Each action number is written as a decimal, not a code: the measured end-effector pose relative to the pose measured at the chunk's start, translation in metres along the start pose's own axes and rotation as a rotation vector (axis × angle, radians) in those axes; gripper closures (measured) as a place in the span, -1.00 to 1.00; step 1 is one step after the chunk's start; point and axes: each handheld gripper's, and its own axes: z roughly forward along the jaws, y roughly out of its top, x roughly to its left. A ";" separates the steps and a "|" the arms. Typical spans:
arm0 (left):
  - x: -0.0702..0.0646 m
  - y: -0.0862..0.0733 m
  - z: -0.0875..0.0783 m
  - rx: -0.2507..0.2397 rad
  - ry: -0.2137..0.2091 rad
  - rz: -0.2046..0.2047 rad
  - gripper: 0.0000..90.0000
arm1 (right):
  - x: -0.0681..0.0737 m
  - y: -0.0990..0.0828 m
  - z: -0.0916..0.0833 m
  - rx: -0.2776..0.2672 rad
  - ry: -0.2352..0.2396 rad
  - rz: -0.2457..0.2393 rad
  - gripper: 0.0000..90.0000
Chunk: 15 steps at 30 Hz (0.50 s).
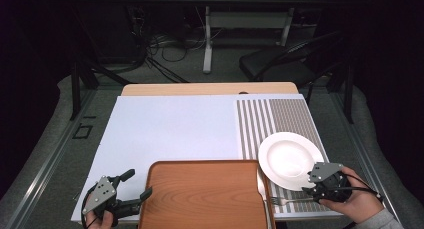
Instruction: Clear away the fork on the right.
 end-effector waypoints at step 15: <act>0.000 0.000 0.000 0.004 -0.005 0.001 -0.65 | 0.016 0.006 0.010 0.012 0.071 -0.233 0.21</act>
